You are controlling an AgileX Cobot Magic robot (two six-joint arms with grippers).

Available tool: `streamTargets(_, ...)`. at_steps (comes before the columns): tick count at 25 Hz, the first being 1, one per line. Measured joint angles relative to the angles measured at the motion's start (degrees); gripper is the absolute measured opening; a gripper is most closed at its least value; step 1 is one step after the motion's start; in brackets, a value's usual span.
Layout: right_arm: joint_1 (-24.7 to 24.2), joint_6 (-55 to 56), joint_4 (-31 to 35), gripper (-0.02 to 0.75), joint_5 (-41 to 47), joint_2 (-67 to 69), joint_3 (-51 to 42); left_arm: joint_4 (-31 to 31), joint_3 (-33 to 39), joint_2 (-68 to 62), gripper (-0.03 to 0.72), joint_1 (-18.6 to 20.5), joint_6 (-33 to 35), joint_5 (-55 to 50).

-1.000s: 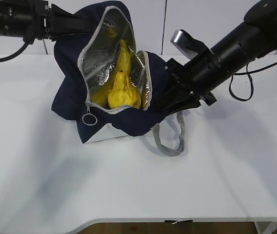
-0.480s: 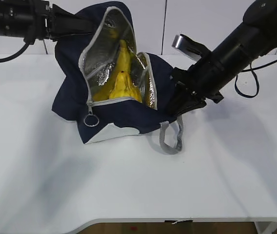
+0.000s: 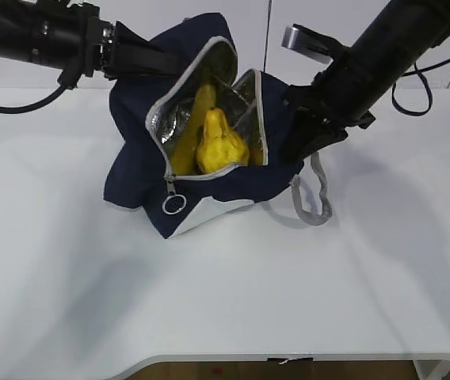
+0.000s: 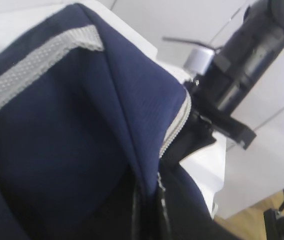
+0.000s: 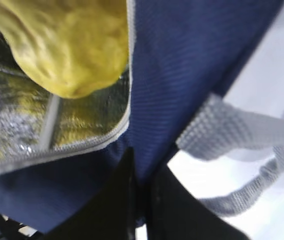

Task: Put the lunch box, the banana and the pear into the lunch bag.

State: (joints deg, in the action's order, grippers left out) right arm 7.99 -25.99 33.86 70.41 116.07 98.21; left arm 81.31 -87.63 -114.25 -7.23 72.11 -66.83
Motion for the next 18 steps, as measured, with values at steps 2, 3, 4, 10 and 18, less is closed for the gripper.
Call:
streamTargets(2,0.0,0.5,-1.1,0.008,0.3,-0.2,1.1,-1.3,0.0,0.1,-0.001,-0.9,-0.6,0.0)
streamTargets(3,-0.1,0.7,-1.3,0.008,0.3,-0.5,1.4,-1.9,0.0,0.1,-0.001,-1.5,-0.9,0.0)
streamTargets(4,-0.4,0.7,-1.4,0.008,0.4,-1.1,1.5,-2.5,0.0,0.2,-0.001,-2.1,-1.3,0.0)
streamTargets(10,-3.7,1.4,-1.9,0.007,0.9,-5.3,1.9,-4.0,0.0,0.7,-0.001,-5.8,-3.2,1.4)
streamTargets(18,-5.6,1.8,-2.9,0.007,1.4,-10.4,2.0,-4.5,0.0,0.7,-0.001,-10.8,-4.0,5.1)
